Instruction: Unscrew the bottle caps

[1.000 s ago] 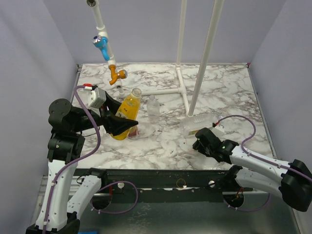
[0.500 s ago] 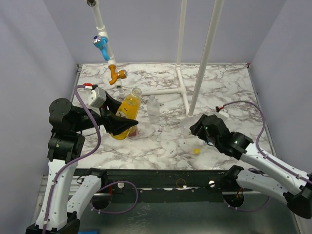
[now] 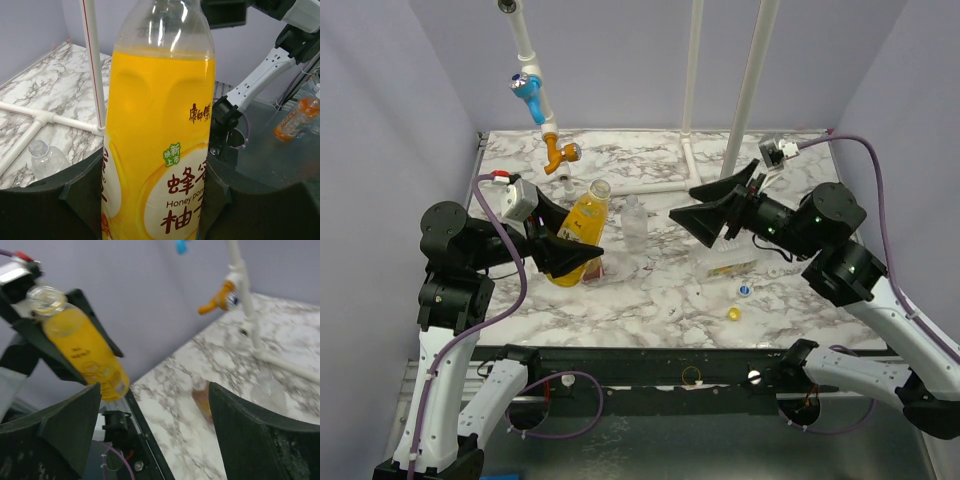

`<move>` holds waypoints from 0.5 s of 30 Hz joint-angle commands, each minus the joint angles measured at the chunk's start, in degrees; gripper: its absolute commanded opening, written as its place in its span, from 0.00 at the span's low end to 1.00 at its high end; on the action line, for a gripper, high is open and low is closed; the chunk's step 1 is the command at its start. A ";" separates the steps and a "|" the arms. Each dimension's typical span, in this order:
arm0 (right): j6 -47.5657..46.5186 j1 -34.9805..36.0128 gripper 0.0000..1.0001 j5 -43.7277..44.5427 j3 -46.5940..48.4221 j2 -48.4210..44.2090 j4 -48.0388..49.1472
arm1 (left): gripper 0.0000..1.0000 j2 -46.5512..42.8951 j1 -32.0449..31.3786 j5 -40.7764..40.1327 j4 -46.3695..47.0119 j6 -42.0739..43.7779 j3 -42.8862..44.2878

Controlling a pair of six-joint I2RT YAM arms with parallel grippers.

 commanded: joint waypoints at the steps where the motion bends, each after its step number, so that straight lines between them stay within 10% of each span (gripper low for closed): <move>1: -4.28 -0.02 0.92 -20.90 4.41 4.53 16.10 | 0.00 -0.49 0.03 -0.82 0.19 -0.08 0.01; 15: -6.73 5.69 0.97 -28.82 19.00 24.82 28.69 | 0.00 1.57 -0.03 -0.65 0.29 -0.61 0.11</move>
